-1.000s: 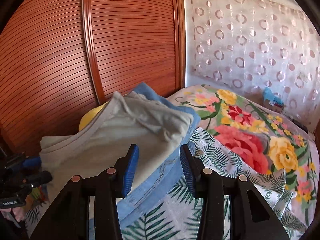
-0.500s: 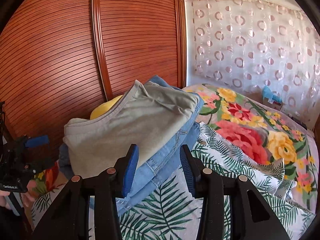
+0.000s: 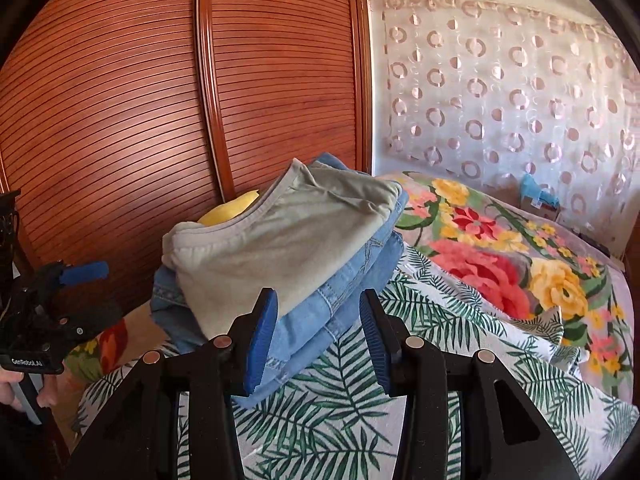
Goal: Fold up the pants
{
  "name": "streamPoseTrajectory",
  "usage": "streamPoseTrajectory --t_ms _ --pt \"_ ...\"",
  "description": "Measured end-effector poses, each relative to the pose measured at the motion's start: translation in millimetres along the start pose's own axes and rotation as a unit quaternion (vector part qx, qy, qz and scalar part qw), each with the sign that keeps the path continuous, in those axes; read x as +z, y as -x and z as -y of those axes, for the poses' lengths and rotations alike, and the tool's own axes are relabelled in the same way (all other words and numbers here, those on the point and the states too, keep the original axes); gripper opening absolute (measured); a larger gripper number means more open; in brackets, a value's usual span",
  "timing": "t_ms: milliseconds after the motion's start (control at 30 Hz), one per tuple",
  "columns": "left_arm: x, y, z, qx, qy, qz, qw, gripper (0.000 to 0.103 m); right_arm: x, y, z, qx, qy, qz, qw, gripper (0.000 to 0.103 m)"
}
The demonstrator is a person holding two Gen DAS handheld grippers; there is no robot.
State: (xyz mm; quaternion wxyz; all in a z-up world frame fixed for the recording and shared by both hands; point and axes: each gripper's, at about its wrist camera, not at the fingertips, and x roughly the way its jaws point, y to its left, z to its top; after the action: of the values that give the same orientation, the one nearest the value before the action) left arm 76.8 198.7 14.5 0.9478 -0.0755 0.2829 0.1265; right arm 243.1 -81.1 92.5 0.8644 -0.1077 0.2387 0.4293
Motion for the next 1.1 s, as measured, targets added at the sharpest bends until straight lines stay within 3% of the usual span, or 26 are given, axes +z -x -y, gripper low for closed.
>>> streamPoseTrajectory --t_ms 533,1100 --pt "-10.4 26.1 19.9 -0.022 -0.02 0.008 0.9995 0.082 -35.2 48.3 -21.7 -0.034 -0.012 0.009 0.999 0.077" --pt "-22.7 50.7 60.9 -0.055 -0.047 0.013 0.9973 0.082 -67.2 108.1 -35.5 -0.064 -0.05 0.03 0.996 0.083"
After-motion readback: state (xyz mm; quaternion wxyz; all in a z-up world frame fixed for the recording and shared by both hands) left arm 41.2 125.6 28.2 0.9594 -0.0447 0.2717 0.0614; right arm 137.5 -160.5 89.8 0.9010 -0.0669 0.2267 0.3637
